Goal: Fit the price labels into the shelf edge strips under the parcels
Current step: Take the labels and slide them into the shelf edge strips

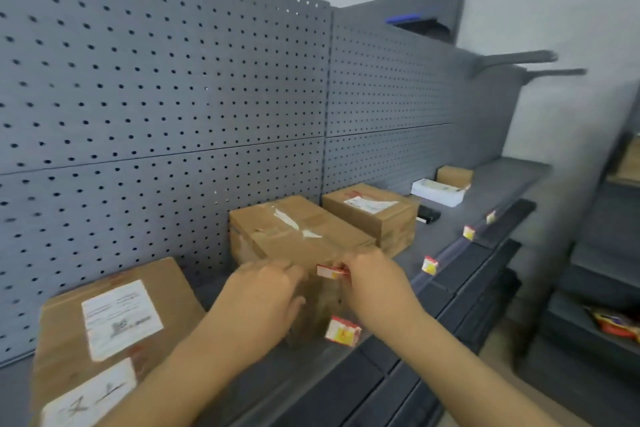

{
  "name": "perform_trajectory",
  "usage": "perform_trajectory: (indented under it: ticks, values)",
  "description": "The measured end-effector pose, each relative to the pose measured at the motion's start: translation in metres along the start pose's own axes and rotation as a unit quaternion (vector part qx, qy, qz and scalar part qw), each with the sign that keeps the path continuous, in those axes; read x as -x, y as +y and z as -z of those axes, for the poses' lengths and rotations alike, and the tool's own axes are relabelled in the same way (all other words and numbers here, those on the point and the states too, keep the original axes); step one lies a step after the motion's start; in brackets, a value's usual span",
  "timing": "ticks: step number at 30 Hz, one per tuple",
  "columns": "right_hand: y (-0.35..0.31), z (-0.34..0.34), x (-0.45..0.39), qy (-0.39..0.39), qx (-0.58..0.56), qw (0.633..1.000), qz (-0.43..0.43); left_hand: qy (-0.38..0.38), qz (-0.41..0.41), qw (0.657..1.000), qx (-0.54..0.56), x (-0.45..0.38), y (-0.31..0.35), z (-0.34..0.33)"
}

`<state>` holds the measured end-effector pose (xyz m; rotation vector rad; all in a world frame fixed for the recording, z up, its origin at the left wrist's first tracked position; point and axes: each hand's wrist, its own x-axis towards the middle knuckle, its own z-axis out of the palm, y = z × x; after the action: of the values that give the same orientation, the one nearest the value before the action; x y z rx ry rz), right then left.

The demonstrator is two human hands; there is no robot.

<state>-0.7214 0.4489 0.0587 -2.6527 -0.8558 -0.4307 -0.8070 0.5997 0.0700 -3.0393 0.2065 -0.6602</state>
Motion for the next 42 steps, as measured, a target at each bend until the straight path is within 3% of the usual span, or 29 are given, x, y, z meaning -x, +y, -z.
perform_trajectory:
  ticks: [5,13,19,30,42]
  values:
    - [0.098,0.034,0.033,0.041,0.027,0.997,-0.055,0.008,-0.065,0.998,0.023,-0.067,0.083,-0.020]
    - [0.255,0.086,0.081,0.055,0.060,0.987,-0.140,-0.015,-0.139,0.989,0.041,-0.166,0.230,-0.064]
    - [0.354,0.105,0.096,0.040,0.076,0.981,-0.176,-0.029,-0.177,0.983,0.050,-0.236,0.305,-0.102]
    - [0.553,0.121,0.020,0.036,0.087,0.973,-0.211,-0.020,-0.206,0.977,0.053,-0.427,0.400,-0.187]
    - [0.768,0.129,-0.067,0.032,0.063,0.979,-0.189,-0.029,-0.196,0.979,0.053,-0.613,0.505,-0.267]
